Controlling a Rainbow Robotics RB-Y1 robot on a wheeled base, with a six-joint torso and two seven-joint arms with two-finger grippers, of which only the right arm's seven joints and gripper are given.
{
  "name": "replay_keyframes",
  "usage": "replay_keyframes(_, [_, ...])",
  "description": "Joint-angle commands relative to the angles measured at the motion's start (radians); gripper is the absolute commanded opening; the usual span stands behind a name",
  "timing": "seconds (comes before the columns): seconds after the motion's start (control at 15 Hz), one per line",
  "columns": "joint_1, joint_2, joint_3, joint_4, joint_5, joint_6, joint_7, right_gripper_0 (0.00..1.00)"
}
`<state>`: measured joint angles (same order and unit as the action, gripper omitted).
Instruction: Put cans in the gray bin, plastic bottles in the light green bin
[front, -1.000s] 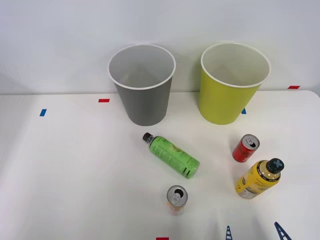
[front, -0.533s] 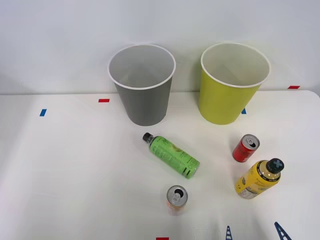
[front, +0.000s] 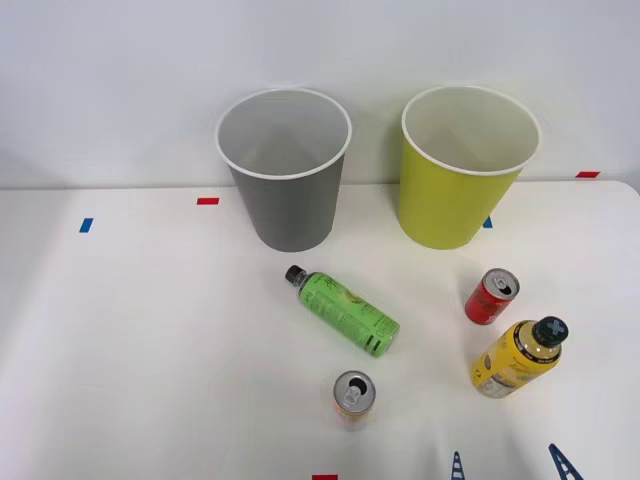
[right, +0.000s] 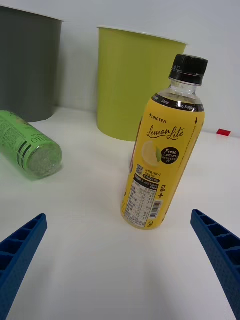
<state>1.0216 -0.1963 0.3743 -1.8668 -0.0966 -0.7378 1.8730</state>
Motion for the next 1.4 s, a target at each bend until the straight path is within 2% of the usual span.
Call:
replay_keyframes(0.07, [0.0,0.0,0.0,0.0,0.0,0.0,0.0,1.0])
replay_keyframes(1.4, [0.0,0.0,0.0,0.0,0.0,0.0,0.0,1.0])
